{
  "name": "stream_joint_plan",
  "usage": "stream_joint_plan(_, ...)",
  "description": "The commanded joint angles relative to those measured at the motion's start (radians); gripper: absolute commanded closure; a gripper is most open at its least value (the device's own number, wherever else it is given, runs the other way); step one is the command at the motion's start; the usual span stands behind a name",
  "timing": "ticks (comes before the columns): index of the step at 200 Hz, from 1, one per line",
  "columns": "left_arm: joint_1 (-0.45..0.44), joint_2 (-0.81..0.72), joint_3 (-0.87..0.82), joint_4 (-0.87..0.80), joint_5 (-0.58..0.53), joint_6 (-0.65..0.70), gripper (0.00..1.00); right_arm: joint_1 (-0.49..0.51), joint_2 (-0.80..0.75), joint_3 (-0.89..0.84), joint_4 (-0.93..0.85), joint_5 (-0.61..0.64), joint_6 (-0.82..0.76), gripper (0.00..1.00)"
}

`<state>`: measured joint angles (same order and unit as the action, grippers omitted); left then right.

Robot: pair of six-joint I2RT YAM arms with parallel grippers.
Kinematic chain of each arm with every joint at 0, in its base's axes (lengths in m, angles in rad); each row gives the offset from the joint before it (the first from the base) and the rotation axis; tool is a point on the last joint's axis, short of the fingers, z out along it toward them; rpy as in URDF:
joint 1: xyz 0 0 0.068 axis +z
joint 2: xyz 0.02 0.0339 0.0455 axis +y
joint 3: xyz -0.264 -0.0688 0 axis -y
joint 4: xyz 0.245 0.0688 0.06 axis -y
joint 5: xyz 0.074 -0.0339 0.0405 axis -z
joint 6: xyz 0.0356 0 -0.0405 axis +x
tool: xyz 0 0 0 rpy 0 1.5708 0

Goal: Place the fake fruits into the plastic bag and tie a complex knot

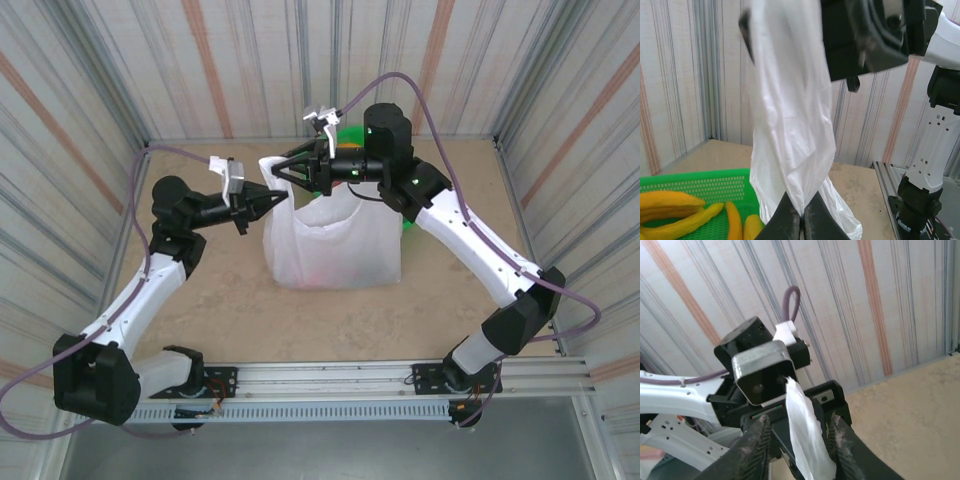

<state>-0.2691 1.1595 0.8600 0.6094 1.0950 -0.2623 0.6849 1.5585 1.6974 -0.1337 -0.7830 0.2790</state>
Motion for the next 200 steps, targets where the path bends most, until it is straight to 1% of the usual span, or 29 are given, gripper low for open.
stream_joint_plan(1,-0.009,-0.011,0.005,0.004,0.040,0.017,0.98,-0.007,0.033,0.062,0.002,-0.037,-0.001,0.63)
stream_joint_plan(9,-0.010,-0.009,0.009,0.000,0.045,0.018,0.98,-0.006,0.047,0.082,-0.006,-0.047,-0.002,0.63)
stream_joint_plan(14,-0.010,-0.007,0.013,-0.003,0.049,0.020,0.98,-0.004,0.055,0.093,-0.011,-0.052,-0.003,0.65)
stream_joint_plan(35,-0.010,-0.002,0.022,-0.014,0.049,0.026,0.98,0.002,0.077,0.129,-0.029,-0.067,-0.006,0.82)
stream_joint_plan(45,-0.010,-0.004,0.026,-0.020,0.048,0.030,0.97,0.003,0.078,0.134,-0.039,-0.067,-0.013,0.86)
stream_joint_plan(55,-0.010,-0.002,0.031,-0.025,0.049,0.032,0.97,0.005,0.074,0.133,-0.049,-0.063,-0.023,0.85)
stream_joint_plan(70,-0.010,-0.002,0.038,-0.033,0.052,0.036,0.97,0.006,0.070,0.128,-0.062,-0.067,-0.034,0.76)
stream_joint_plan(80,-0.010,-0.002,0.042,-0.038,0.051,0.038,0.97,0.009,0.071,0.125,-0.065,-0.070,-0.039,0.72)
stream_joint_plan(100,-0.010,0.000,0.046,-0.040,0.051,0.038,0.97,0.013,0.078,0.129,-0.070,-0.064,-0.044,0.73)
stream_joint_plan(112,-0.010,0.000,0.050,-0.041,0.051,0.038,0.97,0.016,0.087,0.141,-0.083,-0.059,-0.047,0.79)
stream_joint_plan(117,-0.010,0.000,0.050,-0.042,0.052,0.038,0.97,0.016,0.091,0.146,-0.089,-0.059,-0.050,0.82)
stream_joint_plan(131,-0.010,0.000,0.053,-0.043,0.050,0.038,0.97,0.016,0.094,0.157,-0.099,-0.058,-0.058,1.00)
stream_joint_plan(139,-0.010,-0.002,0.057,-0.043,0.047,0.038,0.92,0.017,0.091,0.161,-0.104,-0.053,-0.060,1.00)
stream_joint_plan(146,-0.010,-0.002,0.062,-0.047,0.043,0.038,0.85,0.018,0.090,0.165,-0.108,-0.052,-0.065,1.00)
stream_joint_plan(165,-0.009,0.000,0.086,-0.059,0.036,0.044,0.68,0.017,0.085,0.168,-0.116,-0.046,-0.071,1.00)
stream_joint_plan(183,-0.007,0.007,0.116,-0.075,0.032,0.053,0.61,0.017,0.085,0.171,-0.120,-0.045,-0.073,1.00)
stream_joint_plan(200,-0.003,0.015,0.148,-0.085,0.026,0.054,0.58,0.018,0.084,0.168,-0.122,-0.048,-0.072,1.00)
